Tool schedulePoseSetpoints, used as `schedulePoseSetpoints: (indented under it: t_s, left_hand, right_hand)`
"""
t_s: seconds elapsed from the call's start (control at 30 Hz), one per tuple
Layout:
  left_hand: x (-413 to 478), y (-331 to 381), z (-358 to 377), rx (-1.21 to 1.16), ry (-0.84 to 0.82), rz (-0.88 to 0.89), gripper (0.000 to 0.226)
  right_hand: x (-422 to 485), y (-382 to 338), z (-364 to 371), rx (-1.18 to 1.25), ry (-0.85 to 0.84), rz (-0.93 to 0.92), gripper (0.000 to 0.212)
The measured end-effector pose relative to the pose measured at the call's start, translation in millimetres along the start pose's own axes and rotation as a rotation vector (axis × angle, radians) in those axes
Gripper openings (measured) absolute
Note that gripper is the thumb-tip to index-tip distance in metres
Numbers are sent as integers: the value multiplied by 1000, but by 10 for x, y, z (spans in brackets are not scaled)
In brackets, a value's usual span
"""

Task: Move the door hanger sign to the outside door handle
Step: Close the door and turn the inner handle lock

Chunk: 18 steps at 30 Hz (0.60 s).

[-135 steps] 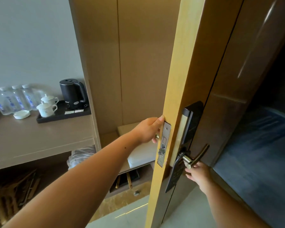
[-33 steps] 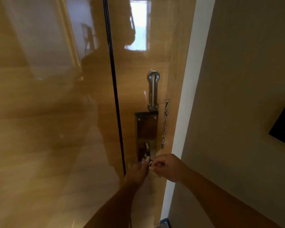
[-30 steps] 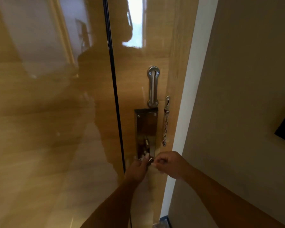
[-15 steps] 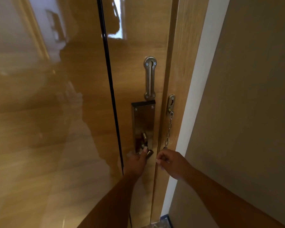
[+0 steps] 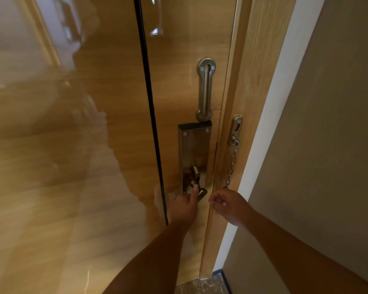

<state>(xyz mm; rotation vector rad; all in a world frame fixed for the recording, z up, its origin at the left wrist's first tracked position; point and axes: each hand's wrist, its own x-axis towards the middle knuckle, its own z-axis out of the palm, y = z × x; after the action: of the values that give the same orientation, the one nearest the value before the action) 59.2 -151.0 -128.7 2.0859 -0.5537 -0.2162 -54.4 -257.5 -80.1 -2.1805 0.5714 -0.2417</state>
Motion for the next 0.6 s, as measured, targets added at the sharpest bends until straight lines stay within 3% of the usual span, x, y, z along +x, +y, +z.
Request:
schedulePoseSetpoints:
  t_s: [0.6]
  left_hand:
    - [112, -43, 79, -52, 24, 49, 67]
  right_hand:
    - [-287, -24, 5, -54, 9, 68, 24]
